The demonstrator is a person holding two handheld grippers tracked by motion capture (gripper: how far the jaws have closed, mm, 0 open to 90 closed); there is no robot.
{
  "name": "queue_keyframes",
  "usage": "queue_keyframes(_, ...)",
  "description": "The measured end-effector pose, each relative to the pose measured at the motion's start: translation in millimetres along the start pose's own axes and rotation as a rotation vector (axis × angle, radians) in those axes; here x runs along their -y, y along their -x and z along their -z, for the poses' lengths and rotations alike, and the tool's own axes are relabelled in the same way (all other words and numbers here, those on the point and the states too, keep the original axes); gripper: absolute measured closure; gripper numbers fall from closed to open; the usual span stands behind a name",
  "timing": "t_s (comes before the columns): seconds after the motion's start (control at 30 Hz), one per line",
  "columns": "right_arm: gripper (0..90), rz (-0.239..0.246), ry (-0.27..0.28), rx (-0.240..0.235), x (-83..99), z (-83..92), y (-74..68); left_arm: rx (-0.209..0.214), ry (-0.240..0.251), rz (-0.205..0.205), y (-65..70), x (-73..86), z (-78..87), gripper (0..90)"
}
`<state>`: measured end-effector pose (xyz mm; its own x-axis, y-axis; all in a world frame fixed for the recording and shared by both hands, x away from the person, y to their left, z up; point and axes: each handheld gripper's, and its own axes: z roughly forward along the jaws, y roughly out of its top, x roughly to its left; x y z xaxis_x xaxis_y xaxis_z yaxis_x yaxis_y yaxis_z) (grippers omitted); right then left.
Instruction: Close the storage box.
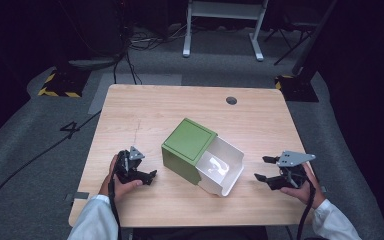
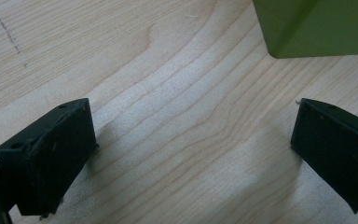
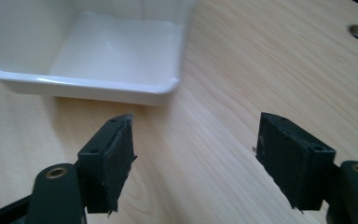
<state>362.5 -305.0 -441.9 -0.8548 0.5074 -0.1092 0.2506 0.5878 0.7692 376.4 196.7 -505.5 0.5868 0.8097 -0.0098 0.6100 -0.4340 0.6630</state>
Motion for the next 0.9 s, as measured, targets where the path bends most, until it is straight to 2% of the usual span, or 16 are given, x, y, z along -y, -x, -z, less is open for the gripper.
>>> queue_keyframes(0.03, 28.1, 0.014, -0.016, -0.015, -3.6, -3.6, -5.8, 0.0, 0.0, 0.0, 0.0, 0.0, 0.0, 0.1)
queue_keyframes(0.1, 28.7, 0.01, -0.035, -0.036, -5.7, -8.8, -10.2, 0.002, -0.002, -0.003, -0.4, -0.2, 0.0, 0.1)
queue_keyframes(0.27, 28.5, -0.001, -0.067, -0.039, -3.6, -23.0, -12.2, 0.006, -0.001, -0.002, -0.3, -0.3, -0.3, 0.1)
queue_keyframes(0.4, 27.6, 0.01, -0.09, -0.037, -1.9, -37.4, -16.7, 0.006, -0.001, -0.003, -0.3, -0.3, -0.3, 0.0)
queue_keyframes(0.53, 28.5, -0.013, -0.086, -0.032, -3.6, -42.4, -15.3, 0.008, -0.007, -0.009, -0.6, -0.8, -0.2, 0.0)
queue_keyframes(0.7, 33.3, 0.004, -0.091, -0.015, -4.2, -50.7, -15.9, 0.008, -0.005, -0.008, -0.5, -0.9, -0.4, 0.0)
queue_keyframes(0.9, 35.3, -0.01, -0.076, -0.015, -4.7, -52.6, -13.9, 0.011, -0.003, -0.015, -0.8, -1.2, -0.8, 0.1)
